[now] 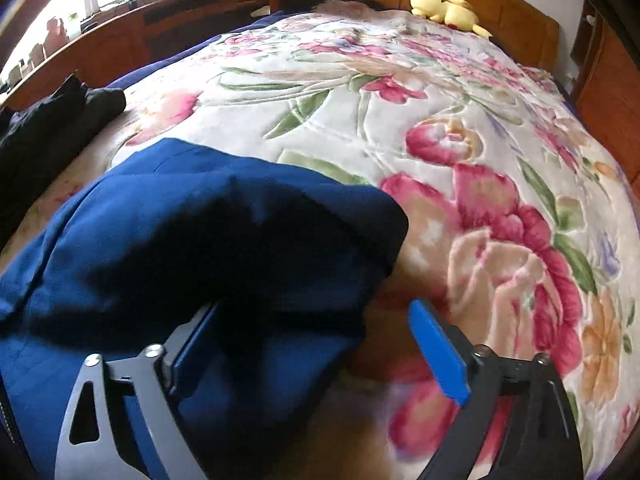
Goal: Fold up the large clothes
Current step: 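Grasp the folded blazer bundle with the left tool, then lift the blazer bundle with the left tool and carry it toward the black garment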
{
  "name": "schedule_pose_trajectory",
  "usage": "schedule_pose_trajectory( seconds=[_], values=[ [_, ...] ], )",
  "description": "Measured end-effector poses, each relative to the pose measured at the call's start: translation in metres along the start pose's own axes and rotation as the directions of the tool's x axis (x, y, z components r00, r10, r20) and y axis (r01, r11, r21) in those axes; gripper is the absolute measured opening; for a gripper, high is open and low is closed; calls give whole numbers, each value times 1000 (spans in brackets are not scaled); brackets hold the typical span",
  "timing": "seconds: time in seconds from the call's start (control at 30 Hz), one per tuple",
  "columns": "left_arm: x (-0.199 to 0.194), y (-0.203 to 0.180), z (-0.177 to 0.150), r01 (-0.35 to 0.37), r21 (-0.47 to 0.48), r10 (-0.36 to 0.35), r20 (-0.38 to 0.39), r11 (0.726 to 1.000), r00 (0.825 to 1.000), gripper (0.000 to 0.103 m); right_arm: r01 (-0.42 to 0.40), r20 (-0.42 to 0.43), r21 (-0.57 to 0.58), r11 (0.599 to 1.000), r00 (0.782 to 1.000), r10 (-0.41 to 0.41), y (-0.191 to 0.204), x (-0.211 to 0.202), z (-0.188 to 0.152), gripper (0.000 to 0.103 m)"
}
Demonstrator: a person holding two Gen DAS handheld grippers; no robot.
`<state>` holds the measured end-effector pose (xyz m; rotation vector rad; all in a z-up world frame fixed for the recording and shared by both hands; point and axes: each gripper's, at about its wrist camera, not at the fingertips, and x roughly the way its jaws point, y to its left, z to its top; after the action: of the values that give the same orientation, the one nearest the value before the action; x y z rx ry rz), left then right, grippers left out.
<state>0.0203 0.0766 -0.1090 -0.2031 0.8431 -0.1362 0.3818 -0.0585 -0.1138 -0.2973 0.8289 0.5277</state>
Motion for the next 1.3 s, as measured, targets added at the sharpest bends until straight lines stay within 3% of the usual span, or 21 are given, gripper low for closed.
schedule_pose_trajectory(
  seconds=[0.27, 0.63, 0.7, 0.77, 0.8, 0.83, 0.87, 0.97, 1.17, 1.3],
  values=[
    [2, 0, 3, 8, -13, -8, 12, 1000, 1000, 37, -155, -16, 115, 981, 987, 158, -23, 29, 12, 95],
    [0, -1, 3, 19, -23, -19, 15, 1000, 1000, 37, -226, -23, 206, 952, 972, 236, -34, 41, 4, 94],
    [0, -1, 2, 22, -24, -21, 19, 999, 1000, 37, -246, -23, 217, 945, 966, 256, -34, 42, 4, 86],
    [0, -3, 0, 22, -5, -22, 26, 1000, 999, 36, -279, -21, 228, 933, 957, 291, -34, 42, 4, 66],
    [1, -4, 0, 32, 5, -33, 26, 999, 999, 21, -299, -17, 230, 926, 950, 311, -32, 40, 5, 59],
    [1, -6, -1, 61, 14, -61, 21, 998, 998, 17, -317, -11, 226, 921, 945, 328, -30, 37, 6, 44],
    [0, -8, 0, 62, 18, -63, 24, 998, 998, 11, -323, -9, 219, 920, 943, 333, -28, 33, 7, 36],
    [-10, -10, 3, 63, 34, -65, 70, 997, 995, 7, -248, 3, 179, 952, 968, 252, -21, 15, 16, 18],
    [-40, -2, 18, 53, 55, -61, 163, 997, 985, 6, -123, 139, 18, 992, 983, 119, 19, -50, 46, 15],
    [-79, 24, 36, 6, 55, -20, 263, 998, 965, 6, -108, 206, -43, 993, 972, 115, 47, -82, 68, 15]
  ],
)
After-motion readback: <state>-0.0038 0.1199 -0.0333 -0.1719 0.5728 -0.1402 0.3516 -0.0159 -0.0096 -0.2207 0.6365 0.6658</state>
